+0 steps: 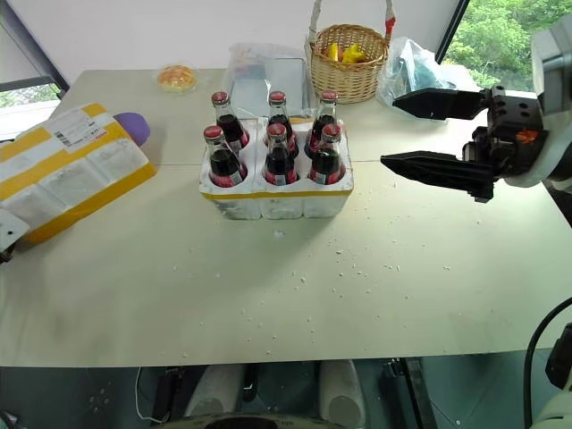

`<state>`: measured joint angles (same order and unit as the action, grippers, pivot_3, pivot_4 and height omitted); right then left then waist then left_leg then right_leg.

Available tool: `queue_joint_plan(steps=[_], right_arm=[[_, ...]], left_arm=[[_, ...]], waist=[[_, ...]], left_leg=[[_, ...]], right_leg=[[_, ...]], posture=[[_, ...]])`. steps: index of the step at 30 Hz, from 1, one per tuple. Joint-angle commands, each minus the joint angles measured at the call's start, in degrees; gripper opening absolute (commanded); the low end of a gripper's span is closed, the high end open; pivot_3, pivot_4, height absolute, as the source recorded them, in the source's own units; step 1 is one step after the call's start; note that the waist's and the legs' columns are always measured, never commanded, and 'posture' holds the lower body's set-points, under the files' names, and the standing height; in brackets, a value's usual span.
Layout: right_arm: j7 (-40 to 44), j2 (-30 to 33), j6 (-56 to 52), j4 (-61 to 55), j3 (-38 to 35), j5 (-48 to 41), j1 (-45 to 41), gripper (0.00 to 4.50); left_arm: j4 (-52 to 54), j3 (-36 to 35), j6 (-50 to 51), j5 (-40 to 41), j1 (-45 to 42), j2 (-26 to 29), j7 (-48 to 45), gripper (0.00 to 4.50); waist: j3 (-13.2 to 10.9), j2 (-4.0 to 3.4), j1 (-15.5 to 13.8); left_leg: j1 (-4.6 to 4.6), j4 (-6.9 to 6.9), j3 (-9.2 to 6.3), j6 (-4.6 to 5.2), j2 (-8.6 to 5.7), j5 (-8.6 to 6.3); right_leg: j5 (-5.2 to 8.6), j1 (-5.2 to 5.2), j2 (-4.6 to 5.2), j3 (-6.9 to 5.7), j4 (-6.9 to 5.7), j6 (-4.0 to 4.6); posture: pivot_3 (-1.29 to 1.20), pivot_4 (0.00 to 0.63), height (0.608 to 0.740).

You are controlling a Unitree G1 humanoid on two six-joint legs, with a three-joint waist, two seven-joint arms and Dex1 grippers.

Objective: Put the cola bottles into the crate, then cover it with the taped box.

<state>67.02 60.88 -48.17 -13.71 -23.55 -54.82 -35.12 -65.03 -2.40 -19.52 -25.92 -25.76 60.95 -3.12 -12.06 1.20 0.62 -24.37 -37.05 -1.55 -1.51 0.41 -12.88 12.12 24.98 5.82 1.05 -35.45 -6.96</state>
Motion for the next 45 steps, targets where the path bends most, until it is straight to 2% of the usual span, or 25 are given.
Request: queue_joint_plan(steps=[1,8,9,10,14,25,32,37,45], right_arm=[[-0.48,1.32,0.48,-1.29,-2.51,-1.22,0.09,4.45],[-1.47,0.97,1.16,-1.57,-2.88,-1.03,1.43,4.45],[-1.5,1.03,1.3,-1.47,-2.89,-0.94,1.57,4.5],[-1.51,1.1,1.42,-1.36,-2.88,-0.85,1.68,4.5],[-1.58,1.32,1.83,-0.8,-2.89,-0.53,1.84,4.5],[-1.28,1.77,3.21,-0.25,-3.1,0.56,3.66,4.5],[-0.82,2.74,2.12,0.85,-2.59,0.34,4.89,4.5],[-0.87,1.94,5.08,0.67,-1.59,2.75,5.01,4.5],[0.16,1.27,7.29,1.16,0.03,4.59,5.96,4.5]], left_arm=[[-2.26,2.43,-1.31,-1.45,-2.52,2.19,2.4,4.5],[-4.46,4.29,-1.53,-0.54,-4.66,2.55,3.44,4.5],[-4.67,4.15,-1.51,-0.22,-4.76,2.49,3.23,3.98],[-4.82,4.06,-1.48,-0.01,-4.85,2.47,3.06,3.68],[-5.23,3.93,-0.77,0.35,-5.21,2.56,2.85,1.75],[-3.96,3.52,-1.34,1.74,-6.81,4.62,0.76,1.75],[0.95,2.19,-3.03,3.72,-12.21,8.06,-2.9,1.75],[6.47,2.06,-3.0,4.42,-16.61,9.19,-5.49,1.75],[22.11,0.72,-0.35,6.83,-22.26,8.5,-12.9,1.75]], waist=[[0.0,0.0,0.08],[0.0,0.0,0.13],[0.0,0.0,0.11],[0.0,0.0,0.08],[0.0,0.0,0.06],[0.01,0.01,0.06],[0.02,0.04,-0.08],[0.02,0.05,0.03],[0.02,0.05,0.07]], left_leg=[[0.0,0.0,0.0,0.0,0.0,0.0],[0.01,0.0,0.0,0.0,0.01,0.0],[0.01,0.0,0.0,0.0,0.01,0.0],[0.0,0.0,0.0,0.0,0.01,0.0],[0.01,-0.01,0.0,0.0,0.01,0.0],[0.01,-0.02,0.0,0.0,0.01,0.0],[0.0,-0.06,0.01,0.0,0.0,0.01],[0.0,-0.05,0.01,0.0,0.0,0.01],[-0.01,-0.08,0.01,0.0,0.0,0.02]], right_leg=[[0.0,0.0,0.0,0.0,-0.01,-0.01],[-0.01,0.02,-0.02,0.0,-0.04,-0.01],[-0.01,0.02,-0.02,0.01,-0.04,-0.01],[-0.01,0.02,-0.02,0.01,-0.04,-0.01],[-0.01,0.01,-0.02,0.01,-0.04,-0.01],[-0.01,0.01,-0.03,0.0,-0.06,-0.02],[-0.01,-0.02,-0.02,0.01,-0.05,-0.02],[-0.01,-0.02,-0.03,0.0,-0.06,-0.02],[-0.02,-0.02,-0.06,0.02,-0.08,-0.05]], posture=[[0.0,0.15,0.737],[0.0,0.15,0.737],[0.0,0.15,0.737],[0.0,0.15,0.737],[0.0,0.15,0.737],[0.0,0.15,0.737],[0.0,0.15,0.737],[0.0,0.15,0.737],[0.0,0.15,0.737]])
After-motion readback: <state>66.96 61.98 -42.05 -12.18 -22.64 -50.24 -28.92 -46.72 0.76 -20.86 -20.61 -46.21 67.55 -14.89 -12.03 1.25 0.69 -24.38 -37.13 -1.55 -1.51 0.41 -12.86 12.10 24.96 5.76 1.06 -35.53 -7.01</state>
